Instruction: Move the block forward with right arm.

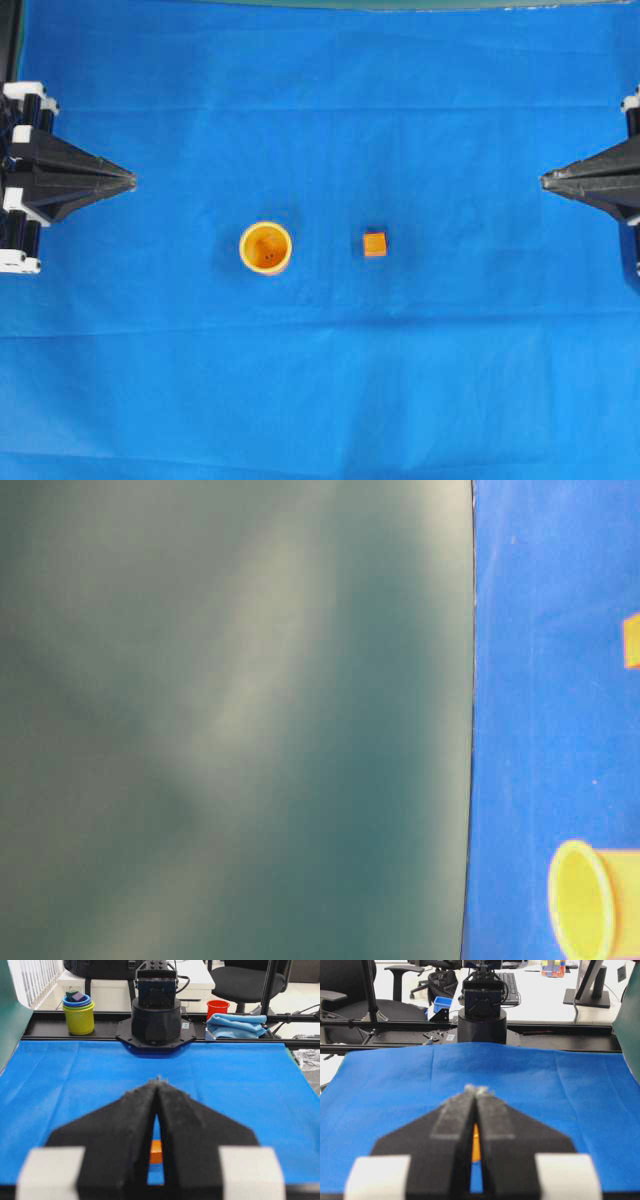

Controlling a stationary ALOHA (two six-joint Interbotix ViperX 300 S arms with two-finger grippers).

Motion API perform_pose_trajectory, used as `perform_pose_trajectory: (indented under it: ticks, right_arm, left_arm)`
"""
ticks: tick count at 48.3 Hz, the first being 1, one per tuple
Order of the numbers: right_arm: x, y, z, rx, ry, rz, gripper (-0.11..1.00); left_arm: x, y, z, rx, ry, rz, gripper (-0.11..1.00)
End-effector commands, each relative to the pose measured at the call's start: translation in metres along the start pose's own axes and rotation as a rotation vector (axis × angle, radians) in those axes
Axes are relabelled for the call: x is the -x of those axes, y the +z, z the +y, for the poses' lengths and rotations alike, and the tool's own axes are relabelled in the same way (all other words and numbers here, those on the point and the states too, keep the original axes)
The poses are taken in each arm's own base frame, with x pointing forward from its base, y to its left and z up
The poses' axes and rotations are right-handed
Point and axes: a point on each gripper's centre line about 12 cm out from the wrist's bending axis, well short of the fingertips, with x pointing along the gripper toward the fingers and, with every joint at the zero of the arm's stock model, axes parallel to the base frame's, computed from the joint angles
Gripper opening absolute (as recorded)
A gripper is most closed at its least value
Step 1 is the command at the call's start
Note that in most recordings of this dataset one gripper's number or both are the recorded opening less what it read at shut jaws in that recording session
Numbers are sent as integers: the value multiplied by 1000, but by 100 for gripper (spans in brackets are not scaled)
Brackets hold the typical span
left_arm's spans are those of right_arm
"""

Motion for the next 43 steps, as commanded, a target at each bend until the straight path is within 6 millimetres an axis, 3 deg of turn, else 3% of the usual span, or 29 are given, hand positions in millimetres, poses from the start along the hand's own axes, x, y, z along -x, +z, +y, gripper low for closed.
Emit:
perform_pose_trajectory:
  ticks: [1,15,26,43]
  right_arm:
    - [-4,6,0,-12,0,-3,0]
    - [-37,-6,0,-47,-11,457,0]
    - [-64,-10,-5,-139,-57,573,0]
    - [-99,-39,-8,-205,-101,736,0]
  left_arm:
    - [-4,12,1,0,4,-14,0]
    - [-6,15,1,1,4,51,3]
    - [-6,16,1,0,4,49,3]
    - [-7,20,1,-2,4,40,3]
